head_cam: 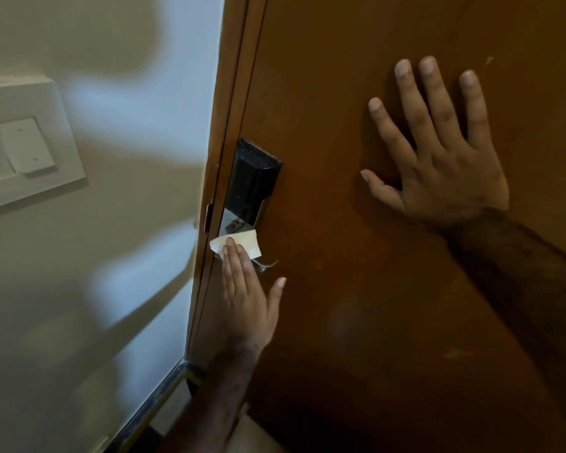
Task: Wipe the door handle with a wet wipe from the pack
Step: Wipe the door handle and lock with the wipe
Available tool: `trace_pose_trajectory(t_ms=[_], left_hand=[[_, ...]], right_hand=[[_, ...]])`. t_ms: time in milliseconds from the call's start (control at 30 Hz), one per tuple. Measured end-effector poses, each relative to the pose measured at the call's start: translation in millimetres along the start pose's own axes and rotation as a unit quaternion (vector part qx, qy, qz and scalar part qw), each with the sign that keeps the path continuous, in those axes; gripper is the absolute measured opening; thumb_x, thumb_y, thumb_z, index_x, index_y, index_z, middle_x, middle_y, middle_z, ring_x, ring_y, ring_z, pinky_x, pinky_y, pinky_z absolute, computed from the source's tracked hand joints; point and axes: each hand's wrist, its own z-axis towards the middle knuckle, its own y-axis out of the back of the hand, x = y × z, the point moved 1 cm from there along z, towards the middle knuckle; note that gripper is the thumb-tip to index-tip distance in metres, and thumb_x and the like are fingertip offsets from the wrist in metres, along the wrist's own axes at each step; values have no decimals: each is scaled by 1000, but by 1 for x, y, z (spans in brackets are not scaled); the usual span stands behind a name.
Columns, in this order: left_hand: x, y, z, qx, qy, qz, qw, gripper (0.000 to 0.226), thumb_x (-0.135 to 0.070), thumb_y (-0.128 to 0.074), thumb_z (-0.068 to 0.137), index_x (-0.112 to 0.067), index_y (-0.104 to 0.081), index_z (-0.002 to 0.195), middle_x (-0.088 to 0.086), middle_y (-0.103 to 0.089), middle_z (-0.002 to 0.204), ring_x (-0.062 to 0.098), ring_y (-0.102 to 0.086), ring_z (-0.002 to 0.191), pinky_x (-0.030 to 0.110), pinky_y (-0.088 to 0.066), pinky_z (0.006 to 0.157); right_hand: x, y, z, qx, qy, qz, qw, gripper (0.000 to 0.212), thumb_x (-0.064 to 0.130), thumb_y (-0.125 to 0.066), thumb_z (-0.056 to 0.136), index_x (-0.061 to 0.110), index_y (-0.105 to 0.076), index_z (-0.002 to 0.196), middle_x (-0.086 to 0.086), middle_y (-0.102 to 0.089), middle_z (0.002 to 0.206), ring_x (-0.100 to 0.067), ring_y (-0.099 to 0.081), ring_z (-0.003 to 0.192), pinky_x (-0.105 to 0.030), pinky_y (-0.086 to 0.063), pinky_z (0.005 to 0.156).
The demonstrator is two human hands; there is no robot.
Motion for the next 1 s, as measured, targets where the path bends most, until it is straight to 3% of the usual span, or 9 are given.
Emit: trace_pose_trajectory(t_ms=[100, 267, 400, 600, 700, 867, 933, 1000], left_hand=[[-27, -20, -27, 12, 29, -52, 998, 96, -74, -25, 98, -17, 14, 164, 0, 26, 173, 27, 4, 163, 57, -35, 123], [-34, -27, -26, -6, 57, -80, 995, 95, -72, -26, 99, -12, 9, 164, 7, 18, 175, 29, 1, 163, 53, -32, 125], [-32, -24, -5, -40, 87, -108, 989, 93, -71, -26, 99, -19, 19, 161, -1, 27, 172, 31, -6, 162, 56, -38, 121], [-19, -47, -45, 4, -19, 30, 999, 93, -67, -32, 102, -5, 0, 163, 15, 7, 173, 28, 8, 162, 53, -30, 126], [-1, -47, -37, 2, -56, 68, 996, 93, -66, -32, 102, -4, 0, 163, 18, 2, 173, 27, 9, 162, 52, -23, 128], [17, -35, -8, -25, 33, 8, 999, 95, -61, -42, 101, -2, -3, 163, 11, 18, 172, 34, -5, 161, 61, -38, 119], [15, -36, -11, -19, 27, -2, 999, 95, -62, -42, 101, -3, -2, 164, 6, 27, 171, 33, -3, 161, 61, -37, 120], [11, -41, -27, -12, -12, 9, 1000, 94, -66, -34, 101, -6, 1, 164, 6, 25, 173, 30, 2, 161, 57, -29, 125]], right_hand=[[0, 0, 0, 2, -2, 2, 1000, 82, 61, -24, 110, 12, -2, 172, -26, 3, 176, -45, 0, 163, -66, -5, 130], [0, 0, 0, 1, -1, 4, 1000, 82, 61, -23, 110, 12, -2, 172, -26, 2, 177, -44, 0, 163, -66, -4, 130], [1, -1, 0, 4, -2, 0, 1000, 82, 61, -23, 110, 12, -1, 172, -25, 3, 177, -45, 0, 163, -66, -4, 130], [0, 0, 1, 13, -2, 9, 1000, 83, 62, -23, 109, 14, 1, 172, -24, 5, 177, -44, 2, 164, -65, -2, 130], [0, 0, 1, 13, -3, 13, 1000, 83, 62, -26, 109, 13, 0, 172, -25, 5, 177, -44, 1, 164, -66, -3, 130], [1, 1, 0, 15, -3, 10, 1000, 82, 62, -23, 110, 13, 1, 172, -25, 4, 177, -45, 1, 163, -66, -3, 130], [1, 1, 0, 13, -3, 11, 1000, 82, 61, -24, 110, 13, 1, 172, -26, 3, 176, -45, 0, 163, -67, -4, 130], [1, 1, 0, 14, -3, 14, 1000, 82, 62, -24, 110, 13, 1, 172, -26, 4, 176, -45, 1, 163, -66, -3, 129]])
